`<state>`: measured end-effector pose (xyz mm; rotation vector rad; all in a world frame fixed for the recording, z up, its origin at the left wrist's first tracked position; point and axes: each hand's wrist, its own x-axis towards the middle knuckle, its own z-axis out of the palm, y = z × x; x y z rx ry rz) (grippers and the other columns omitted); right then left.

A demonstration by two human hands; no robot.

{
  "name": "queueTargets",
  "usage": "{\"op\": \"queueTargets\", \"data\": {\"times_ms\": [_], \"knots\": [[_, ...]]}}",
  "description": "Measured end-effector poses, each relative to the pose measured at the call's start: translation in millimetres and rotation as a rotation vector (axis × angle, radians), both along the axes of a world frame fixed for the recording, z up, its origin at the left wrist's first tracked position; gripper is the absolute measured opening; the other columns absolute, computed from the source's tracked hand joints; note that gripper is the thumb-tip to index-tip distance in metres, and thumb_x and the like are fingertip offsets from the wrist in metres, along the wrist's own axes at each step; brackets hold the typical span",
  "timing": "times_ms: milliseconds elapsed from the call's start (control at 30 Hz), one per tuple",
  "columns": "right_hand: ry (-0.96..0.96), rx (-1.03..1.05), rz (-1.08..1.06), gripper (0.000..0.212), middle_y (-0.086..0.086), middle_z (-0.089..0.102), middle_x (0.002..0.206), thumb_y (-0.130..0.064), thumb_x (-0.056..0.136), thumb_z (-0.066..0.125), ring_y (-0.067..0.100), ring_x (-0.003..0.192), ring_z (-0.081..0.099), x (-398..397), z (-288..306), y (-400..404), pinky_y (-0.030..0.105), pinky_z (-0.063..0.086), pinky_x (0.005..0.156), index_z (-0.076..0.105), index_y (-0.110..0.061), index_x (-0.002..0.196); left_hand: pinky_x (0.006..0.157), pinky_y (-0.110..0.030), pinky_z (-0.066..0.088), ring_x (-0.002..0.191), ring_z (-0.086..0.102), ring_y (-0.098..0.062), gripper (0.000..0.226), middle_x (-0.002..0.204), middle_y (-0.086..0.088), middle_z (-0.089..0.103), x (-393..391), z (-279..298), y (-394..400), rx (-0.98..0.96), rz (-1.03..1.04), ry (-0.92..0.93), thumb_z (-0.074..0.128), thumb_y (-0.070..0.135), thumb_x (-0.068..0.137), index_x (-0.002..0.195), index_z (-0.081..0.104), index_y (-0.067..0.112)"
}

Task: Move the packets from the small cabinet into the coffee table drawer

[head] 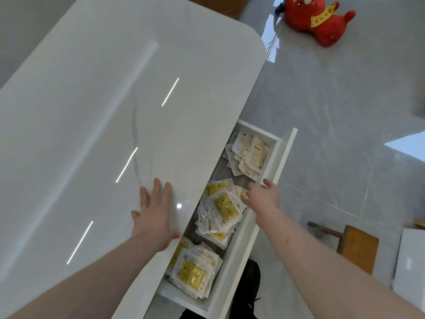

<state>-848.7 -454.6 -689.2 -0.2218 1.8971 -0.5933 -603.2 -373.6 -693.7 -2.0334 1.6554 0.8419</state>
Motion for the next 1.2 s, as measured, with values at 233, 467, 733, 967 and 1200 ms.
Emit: {"op": "queueTargets", "data": {"times_ms": [233,467,733,967,1200], "knots": [[0.198,-0.153,0.601,0.059,-0.001,0.050,0.146,-0.027,0.099,0.059,0.010,0.109,0.060,-7.3,89.9,81.7,0.030,0.058,0.086,0.033,-0.037,0.150,0.125,-0.053,0.011,0.153,-0.004,-0.039,0.088,0.167,-0.004,-0.015,13.5,54.4,-13.7,0.099,-0.304,-0.085,0.054,0.046,0.098,0.160,-0.003,0.021],[0.257,-0.191,0.882,0.065,-0.010,0.017,0.167,-0.031,0.100,0.056,0.012,0.153,0.019,-5.1,232.9,146.8,0.032,0.018,0.124,0.025,-0.035,0.157,0.123,-0.040,-0.007,0.155,-0.012,-0.027,0.062,0.165,0.006,-0.016,-12.3,204.5,71.5,-0.096,-0.232,0.139,0.029,0.046,0.104,0.161,0.009,0.030],[0.251,-0.259,1.105,0.068,-0.006,0.009,0.169,-0.034,0.099,0.057,0.016,0.153,0.020,0.3,354.8,260.4,0.026,0.019,0.119,0.024,-0.033,0.159,0.124,-0.040,-0.003,0.155,-0.008,-0.024,0.069,0.168,0.004,-0.003,-2.0,355.8,231.0,-0.172,0.001,0.223,0.027,0.059,0.099,0.160,0.015,0.029],[0.239,-0.371,1.221,0.071,-0.003,0.004,0.170,-0.033,0.099,0.058,0.017,0.156,0.008,29.2,423.3,349.8,0.031,0.012,0.126,0.021,-0.031,0.159,0.124,-0.042,-0.005,0.154,-0.014,-0.023,0.067,0.167,0.009,-0.010,35.4,434.1,340.6,-0.291,0.039,0.172,0.032,0.054,0.101,0.160,0.013,0.031],[0.216,-0.463,1.328,0.073,-0.006,0.006,0.169,-0.041,0.097,0.058,0.014,0.156,0.006,104.7,466.6,387.7,0.032,0.012,0.124,0.022,-0.032,0.160,0.126,-0.042,-0.002,0.155,-0.012,-0.020,0.063,0.167,0.011,-0.008,111.2,485.7,387.4,-0.471,0.226,0.182,0.040,0.050,0.103,0.159,0.015,0.035]]}}
